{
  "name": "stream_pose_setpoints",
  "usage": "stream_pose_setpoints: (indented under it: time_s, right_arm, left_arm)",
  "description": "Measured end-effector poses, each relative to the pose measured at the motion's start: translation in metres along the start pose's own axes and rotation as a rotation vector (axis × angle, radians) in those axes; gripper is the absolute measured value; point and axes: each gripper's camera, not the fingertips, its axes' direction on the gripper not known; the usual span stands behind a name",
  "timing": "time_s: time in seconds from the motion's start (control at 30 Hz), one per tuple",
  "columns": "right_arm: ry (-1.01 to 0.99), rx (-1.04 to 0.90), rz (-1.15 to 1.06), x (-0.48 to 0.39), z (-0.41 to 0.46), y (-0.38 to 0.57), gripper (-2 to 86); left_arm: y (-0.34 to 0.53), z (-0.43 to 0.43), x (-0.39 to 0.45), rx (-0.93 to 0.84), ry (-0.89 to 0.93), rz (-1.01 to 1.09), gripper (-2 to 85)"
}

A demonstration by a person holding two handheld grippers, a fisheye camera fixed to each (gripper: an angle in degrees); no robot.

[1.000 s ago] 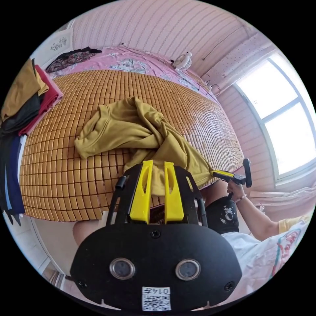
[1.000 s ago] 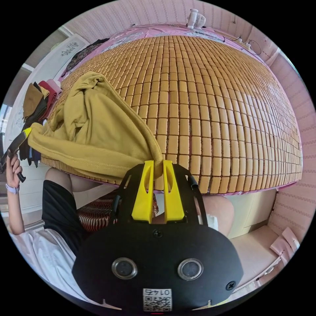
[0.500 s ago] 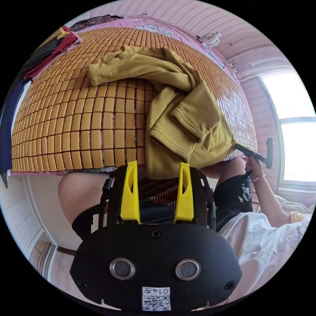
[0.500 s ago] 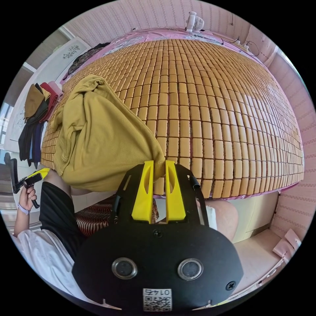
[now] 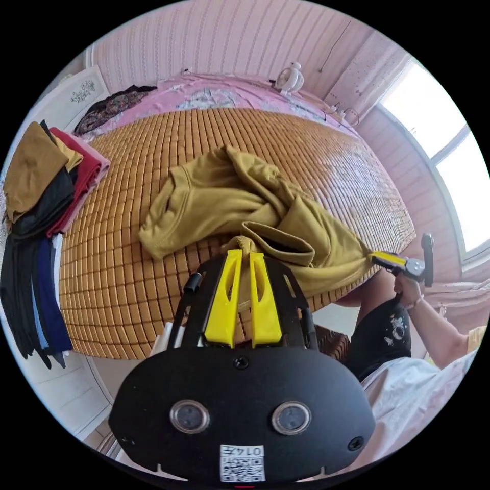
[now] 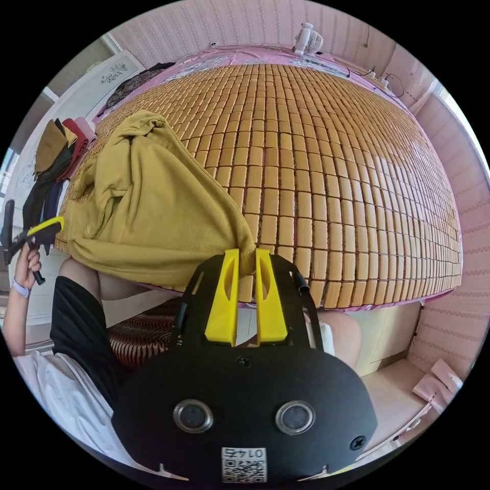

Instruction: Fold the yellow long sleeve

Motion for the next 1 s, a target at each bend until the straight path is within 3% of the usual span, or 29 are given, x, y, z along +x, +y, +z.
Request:
stream_pose_setpoints:
  time_s: [0.13,0.2,0.27,0.33,0.67,1.0]
  right_arm:
    - [-0.033,0.071,-0.011,-0.016,-0.013,-0.004,1.9]
    - [-0.039,0.014,-0.014,-0.021,-0.002,-0.009,1.8]
    - [-0.030,0.003,-0.001,-0.023,0.006,-0.012,1.8]
    - [-0.025,-0.003,0.008,-0.027,0.007,-0.015,1.9]
    - [-0.004,0.026,-0.032,-0.032,0.001,-0.014,2.4]
    - [-0.020,0.021,0.009,-0.020,-0.019,-0.007,7.4]
  left_arm:
    - [-0.073,-0.005,0.010,0.105,-0.006,0.037,2.1]
    - [-0.092,0.032,0.013,-0.023,0.022,0.022,2.9]
    - [-0.092,0.091,0.017,-0.267,-0.004,0.015,3.3]
    - [-0.083,0.083,0.017,-0.153,0.017,0.002,3.4]
    - [-0.010,0.020,-0.019,-0.044,0.198,-0.083,7.7]
    - [0.065,0.002,0.008,-0.101,0.218,-0.159,9.6]
